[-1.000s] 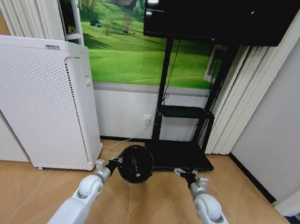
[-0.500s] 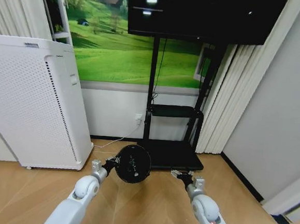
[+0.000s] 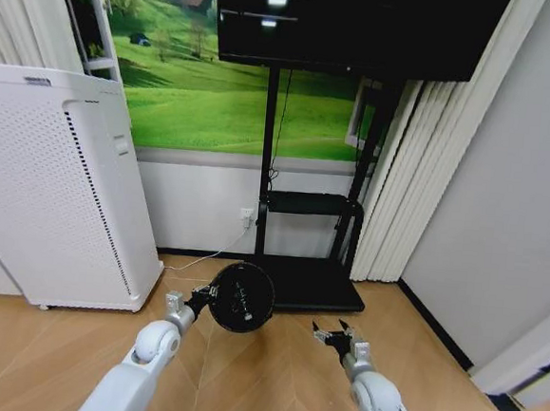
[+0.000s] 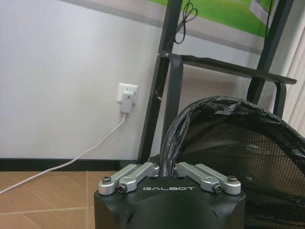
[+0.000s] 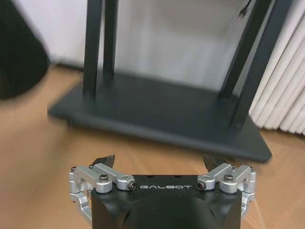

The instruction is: Pick up the trash bin and place the garbage on the floor into it.

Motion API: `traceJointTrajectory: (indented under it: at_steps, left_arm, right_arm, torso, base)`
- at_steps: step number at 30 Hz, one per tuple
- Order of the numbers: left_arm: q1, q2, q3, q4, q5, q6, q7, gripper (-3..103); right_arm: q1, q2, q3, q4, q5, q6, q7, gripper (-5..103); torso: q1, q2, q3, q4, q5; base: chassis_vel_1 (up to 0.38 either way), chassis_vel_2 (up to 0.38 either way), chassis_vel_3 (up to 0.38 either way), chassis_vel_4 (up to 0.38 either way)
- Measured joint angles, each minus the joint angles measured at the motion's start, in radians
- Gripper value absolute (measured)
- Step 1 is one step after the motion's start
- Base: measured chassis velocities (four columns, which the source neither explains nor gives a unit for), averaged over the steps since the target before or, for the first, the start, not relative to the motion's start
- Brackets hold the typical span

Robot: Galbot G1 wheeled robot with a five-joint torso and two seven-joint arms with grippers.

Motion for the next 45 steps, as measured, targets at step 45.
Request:
traceJointTrajectory:
  at_steps: [45]
  left_arm:
    - [0.16,-0.046,-0.152,-0.163,-0.039,0.01,0.027,4]
  right_arm:
    - [-0.129,-0.245,-0.027,0.001,-0.301,0.108,-0.517,100]
  torso:
    - [0.0,0.0,0.0,0.0,-0.0002]
  base:
    - [0.0,0.0,0.0,0.0]
